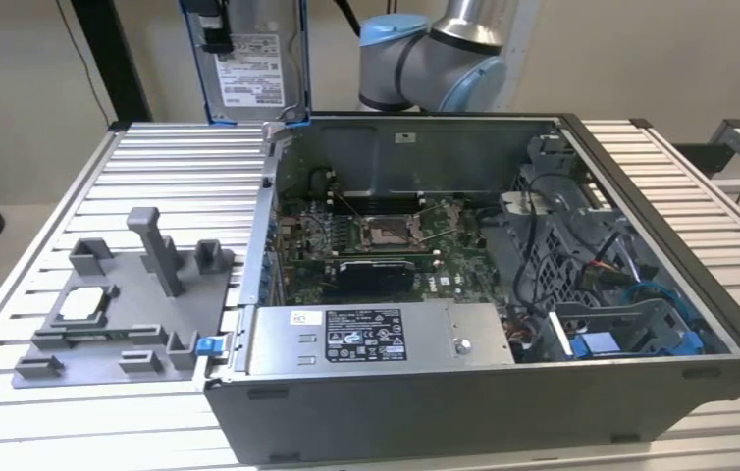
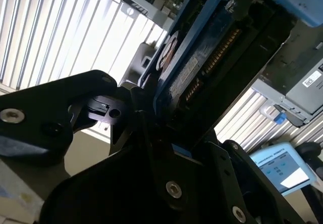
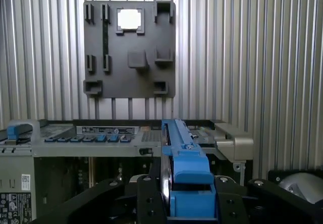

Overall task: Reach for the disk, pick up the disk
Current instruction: 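Pick up the disk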

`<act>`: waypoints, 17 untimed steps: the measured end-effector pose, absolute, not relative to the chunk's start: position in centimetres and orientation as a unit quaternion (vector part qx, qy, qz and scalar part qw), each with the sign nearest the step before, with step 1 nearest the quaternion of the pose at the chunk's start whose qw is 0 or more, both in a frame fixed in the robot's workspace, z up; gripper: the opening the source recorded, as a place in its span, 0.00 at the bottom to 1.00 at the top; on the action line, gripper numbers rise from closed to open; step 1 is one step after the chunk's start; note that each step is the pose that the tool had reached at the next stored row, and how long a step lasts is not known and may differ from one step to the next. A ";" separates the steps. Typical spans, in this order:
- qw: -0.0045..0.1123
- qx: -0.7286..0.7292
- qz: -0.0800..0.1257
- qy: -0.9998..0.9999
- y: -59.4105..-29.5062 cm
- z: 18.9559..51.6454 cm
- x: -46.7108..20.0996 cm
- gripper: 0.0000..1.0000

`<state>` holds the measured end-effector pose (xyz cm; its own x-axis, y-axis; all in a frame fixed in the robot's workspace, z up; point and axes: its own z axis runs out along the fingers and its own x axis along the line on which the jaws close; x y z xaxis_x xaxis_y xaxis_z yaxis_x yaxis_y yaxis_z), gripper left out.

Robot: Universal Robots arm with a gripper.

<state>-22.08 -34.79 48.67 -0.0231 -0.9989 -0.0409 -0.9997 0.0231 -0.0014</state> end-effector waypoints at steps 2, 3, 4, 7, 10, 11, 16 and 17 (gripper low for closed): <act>0.015 -0.699 0.014 0.715 -34.8 48.7 -21.4 0.00; 0.015 -0.699 0.014 0.715 -34.8 48.7 -21.1 0.00; 0.015 -0.699 0.014 0.715 -34.8 48.7 -20.8 0.00; 0.015 -0.699 0.014 0.715 -34.8 48.7 -19.8 0.00; 0.015 -0.699 0.014 0.715 -34.8 48.7 -18.8 0.00; 0.015 -0.699 0.014 0.715 -34.8 48.7 -18.5 0.00; 0.014 -0.699 0.014 0.715 -34.8 48.7 -16.9 0.00; 0.014 -0.699 0.014 0.715 -34.8 48.7 -16.5 0.00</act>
<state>-16.52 -34.79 48.67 -0.0231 -0.9989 -0.0409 -0.9997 0.0231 0.0005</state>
